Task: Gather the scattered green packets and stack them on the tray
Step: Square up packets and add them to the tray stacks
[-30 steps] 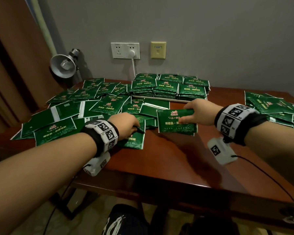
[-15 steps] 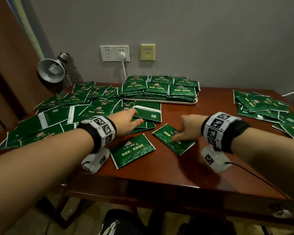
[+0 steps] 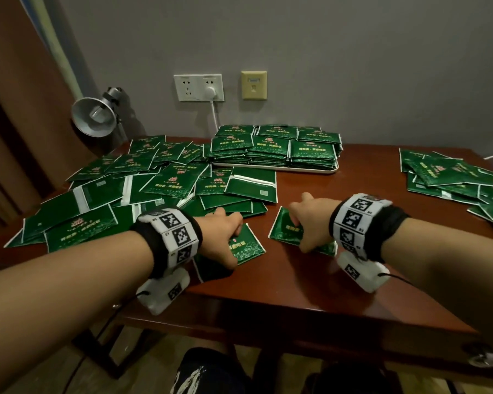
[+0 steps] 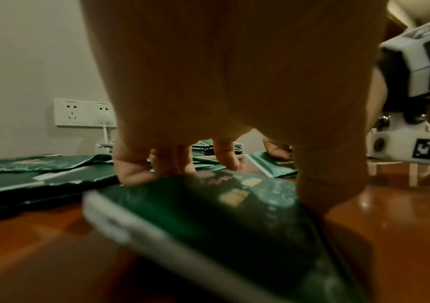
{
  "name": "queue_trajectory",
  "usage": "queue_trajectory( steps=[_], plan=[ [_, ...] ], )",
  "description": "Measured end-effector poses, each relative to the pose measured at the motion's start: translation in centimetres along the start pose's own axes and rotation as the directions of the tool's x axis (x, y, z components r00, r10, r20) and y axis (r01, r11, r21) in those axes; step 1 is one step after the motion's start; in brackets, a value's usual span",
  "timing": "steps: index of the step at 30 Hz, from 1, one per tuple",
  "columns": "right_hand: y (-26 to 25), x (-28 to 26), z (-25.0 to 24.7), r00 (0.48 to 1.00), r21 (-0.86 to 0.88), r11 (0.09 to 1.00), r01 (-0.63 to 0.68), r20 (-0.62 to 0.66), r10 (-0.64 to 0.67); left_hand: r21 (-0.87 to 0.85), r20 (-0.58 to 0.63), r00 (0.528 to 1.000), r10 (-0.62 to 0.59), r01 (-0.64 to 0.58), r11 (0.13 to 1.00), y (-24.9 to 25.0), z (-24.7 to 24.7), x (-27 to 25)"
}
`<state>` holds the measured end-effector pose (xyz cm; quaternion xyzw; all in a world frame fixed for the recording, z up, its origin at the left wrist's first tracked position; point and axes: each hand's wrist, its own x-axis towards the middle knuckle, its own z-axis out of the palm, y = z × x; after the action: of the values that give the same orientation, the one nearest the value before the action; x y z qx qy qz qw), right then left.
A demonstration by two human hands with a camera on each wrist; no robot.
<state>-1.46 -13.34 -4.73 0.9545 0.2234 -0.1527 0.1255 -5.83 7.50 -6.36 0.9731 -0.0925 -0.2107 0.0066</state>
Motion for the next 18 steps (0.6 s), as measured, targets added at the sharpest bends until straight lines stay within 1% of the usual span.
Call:
queue_trajectory(
  steps=[2, 6, 8, 12, 15, 18],
  plan=[
    [0.2, -0.1, 0.4, 1.0, -0.024, 1.0, -0.002, -0.028, 0.002, 0.027, -0.018, 1.0, -0.011, 0.011, 1.0, 0.1, 0.4, -0.3],
    [0.5, -0.2, 0.6, 1.0, -0.007, 1.0, 0.008, -0.025, -0.008, 0.159, -0.052, 0.999, -0.016, 0.024, 0.987, 0.7, 0.6, -1.0],
    [0.6, -0.2, 0.2, 0.999, 0.003, 1.0, 0.018, -0.033, -0.018, 0.153, -0.08, 0.997, 0.006, 0.006, 0.988, 0.7, 0.5, -1.0],
    [1.0, -0.2, -0.2, 0.996, -0.031, 0.999, 0.007, -0.089, -0.01, 0.142, -0.2, 0.979, 0.047, -0.019, 0.99, -0.1, -0.8, -0.4],
    [1.7, 0.2, -1.0, 0.99, 0.003, 1.0, 0.028, -0.142, -0.027, 0.116, -0.302, 0.951, 0.072, -0.038, 0.993, -0.8, -2.4, 0.1],
    [2.9, 0.9, -2.6, 0.968, -0.014, 0.998, 0.057, -0.244, -0.059, 0.079, -0.388, 0.918, 0.083, -0.057, 0.995, -1.7, -4.6, 1.3]
  ],
)
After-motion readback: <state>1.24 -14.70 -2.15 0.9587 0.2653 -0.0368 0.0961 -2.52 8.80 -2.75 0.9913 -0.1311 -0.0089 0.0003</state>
